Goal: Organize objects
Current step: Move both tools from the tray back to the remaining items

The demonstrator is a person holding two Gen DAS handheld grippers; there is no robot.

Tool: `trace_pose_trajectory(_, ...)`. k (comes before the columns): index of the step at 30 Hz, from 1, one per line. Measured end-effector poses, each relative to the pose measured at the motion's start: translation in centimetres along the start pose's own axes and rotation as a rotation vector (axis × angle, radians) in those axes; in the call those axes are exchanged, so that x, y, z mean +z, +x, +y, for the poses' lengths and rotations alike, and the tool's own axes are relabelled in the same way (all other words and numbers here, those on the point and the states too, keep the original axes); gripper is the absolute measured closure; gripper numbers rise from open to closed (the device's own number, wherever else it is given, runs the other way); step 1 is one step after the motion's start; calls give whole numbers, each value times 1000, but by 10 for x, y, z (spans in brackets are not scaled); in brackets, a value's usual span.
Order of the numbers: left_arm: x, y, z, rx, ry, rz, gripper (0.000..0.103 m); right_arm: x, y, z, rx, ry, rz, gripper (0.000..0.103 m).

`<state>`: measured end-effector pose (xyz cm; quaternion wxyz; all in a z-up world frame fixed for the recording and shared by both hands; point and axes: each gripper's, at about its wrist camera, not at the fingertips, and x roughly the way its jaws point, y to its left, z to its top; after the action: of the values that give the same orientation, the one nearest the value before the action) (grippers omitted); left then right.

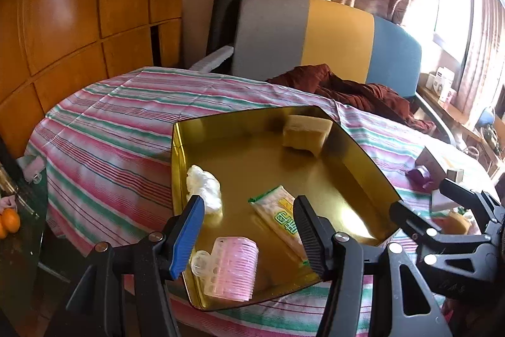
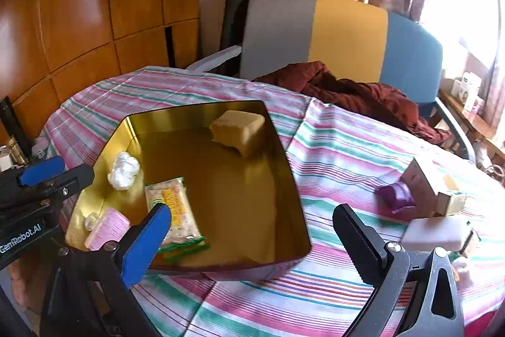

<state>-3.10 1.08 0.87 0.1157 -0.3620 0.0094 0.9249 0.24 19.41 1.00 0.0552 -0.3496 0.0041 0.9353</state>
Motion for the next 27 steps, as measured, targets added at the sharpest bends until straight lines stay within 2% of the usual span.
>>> trace_pose_trajectory(5,-5,1,-11,-38,31,15,44,-8,-4,-17,25,83,8,0)
trace_pose_trajectory(13,-9,5,-48,-163,125,62,36,-23,-13,-60,-49,149,31,0)
trace_pose_trajectory(19,-5,7,-84,-271,191,99,35,-37,-34,-127,-156,241,38,0)
trace_pose_trajectory(27,-14,11,-154,-418,366,157,35,-51,-67,-237,-338,388,46,0)
